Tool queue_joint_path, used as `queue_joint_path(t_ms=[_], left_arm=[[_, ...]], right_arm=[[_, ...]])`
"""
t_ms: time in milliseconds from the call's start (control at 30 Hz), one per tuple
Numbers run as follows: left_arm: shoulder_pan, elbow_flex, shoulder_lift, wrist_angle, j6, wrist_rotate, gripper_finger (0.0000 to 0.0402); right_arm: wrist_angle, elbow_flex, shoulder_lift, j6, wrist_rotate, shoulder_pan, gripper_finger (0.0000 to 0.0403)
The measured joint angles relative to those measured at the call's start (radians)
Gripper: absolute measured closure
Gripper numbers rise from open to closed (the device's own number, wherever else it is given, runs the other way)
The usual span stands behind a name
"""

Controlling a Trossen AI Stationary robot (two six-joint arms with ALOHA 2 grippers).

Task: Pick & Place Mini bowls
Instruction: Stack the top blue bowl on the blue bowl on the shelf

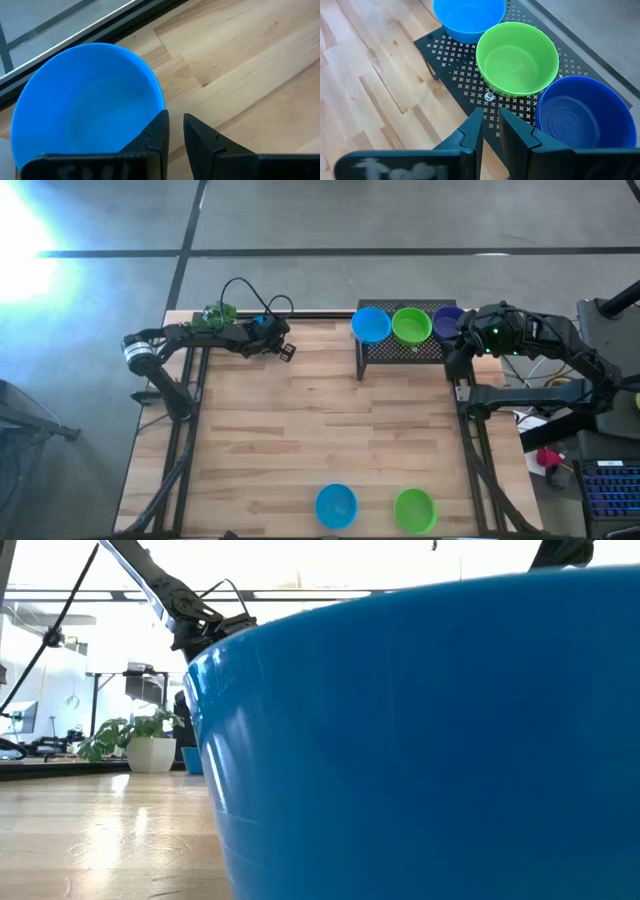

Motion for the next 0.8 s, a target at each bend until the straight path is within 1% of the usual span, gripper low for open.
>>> queue_joint_path(t_ms=[333,600,700,800], left_arm=[[0.009,0.001,0.009,-0.002,0.028,-0.002,0.0342],[0.009,0.047,0.009,-0.018,0.032,-0.002,0.0342],[0.01,0.055,0.009,-0.029,0.024,-0.003,0.0342],[0.013,0.054,0.008,-0.056,-0.003,-0.027,0.0342]], right_arm=[[0.012,0.0,0.0,-0.004,0.0,0.0,0.0346],[0.014,0.0,0.0,-0.004,0.0,0.0,0.0346],[0.015,0.0,0.0,-0.004,0.0,0.0,0.0346],[0.015,0.0,0.0,-0.004,0.0,0.0,0.0346]])
